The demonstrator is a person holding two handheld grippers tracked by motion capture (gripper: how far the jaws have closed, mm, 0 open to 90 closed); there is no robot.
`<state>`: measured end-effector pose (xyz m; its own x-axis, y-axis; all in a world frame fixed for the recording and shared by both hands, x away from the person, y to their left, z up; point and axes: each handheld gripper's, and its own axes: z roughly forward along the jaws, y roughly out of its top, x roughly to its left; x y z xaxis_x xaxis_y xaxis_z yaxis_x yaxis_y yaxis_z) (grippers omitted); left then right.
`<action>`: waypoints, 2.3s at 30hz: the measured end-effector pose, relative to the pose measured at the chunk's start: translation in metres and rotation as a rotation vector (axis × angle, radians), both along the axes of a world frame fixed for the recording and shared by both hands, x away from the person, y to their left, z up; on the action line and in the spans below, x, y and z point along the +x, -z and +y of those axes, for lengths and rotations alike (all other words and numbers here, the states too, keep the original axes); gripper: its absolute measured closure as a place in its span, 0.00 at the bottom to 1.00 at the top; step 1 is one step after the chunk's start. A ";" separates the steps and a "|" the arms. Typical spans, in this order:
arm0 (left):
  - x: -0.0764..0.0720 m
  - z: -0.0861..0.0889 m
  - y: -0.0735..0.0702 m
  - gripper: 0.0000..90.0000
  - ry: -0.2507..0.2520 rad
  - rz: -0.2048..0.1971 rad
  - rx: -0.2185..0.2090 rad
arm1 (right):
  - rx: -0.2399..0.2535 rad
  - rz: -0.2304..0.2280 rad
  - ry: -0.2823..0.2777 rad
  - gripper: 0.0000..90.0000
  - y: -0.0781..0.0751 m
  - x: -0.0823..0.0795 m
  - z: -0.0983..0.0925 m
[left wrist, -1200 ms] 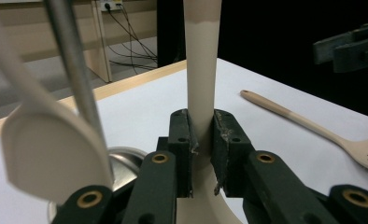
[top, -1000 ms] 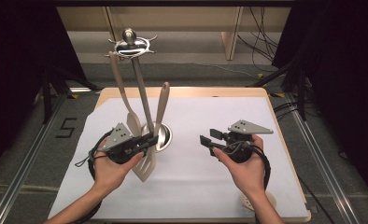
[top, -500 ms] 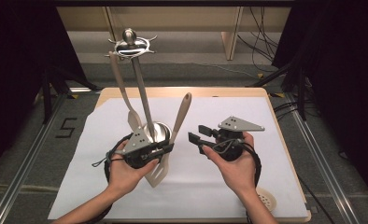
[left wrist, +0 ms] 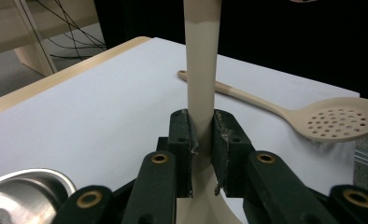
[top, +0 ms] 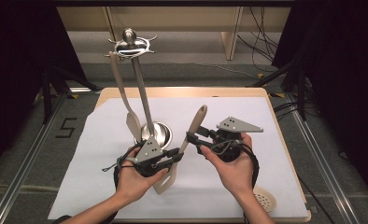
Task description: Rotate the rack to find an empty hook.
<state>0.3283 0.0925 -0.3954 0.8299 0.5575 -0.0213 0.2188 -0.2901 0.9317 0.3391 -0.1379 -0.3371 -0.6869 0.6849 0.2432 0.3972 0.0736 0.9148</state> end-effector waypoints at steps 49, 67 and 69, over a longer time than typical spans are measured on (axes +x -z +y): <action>0.019 0.011 -0.023 0.78 0.456 0.142 -0.154 | 0.003 -0.083 -0.431 0.85 -0.014 -0.011 0.006; 0.020 0.020 -0.030 0.86 0.339 0.089 -0.048 | 0.036 -0.099 -0.350 0.66 -0.020 -0.009 -0.010; 0.020 0.022 -0.030 0.86 0.308 0.105 -0.047 | 0.043 -0.115 -0.326 0.66 -0.021 -0.006 -0.017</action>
<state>0.3484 0.1144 -0.3655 0.9513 0.2767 -0.1355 0.2231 -0.3150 0.9225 0.3335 -0.1548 -0.3159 -0.8923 0.4159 0.1753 0.2535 0.1404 0.9571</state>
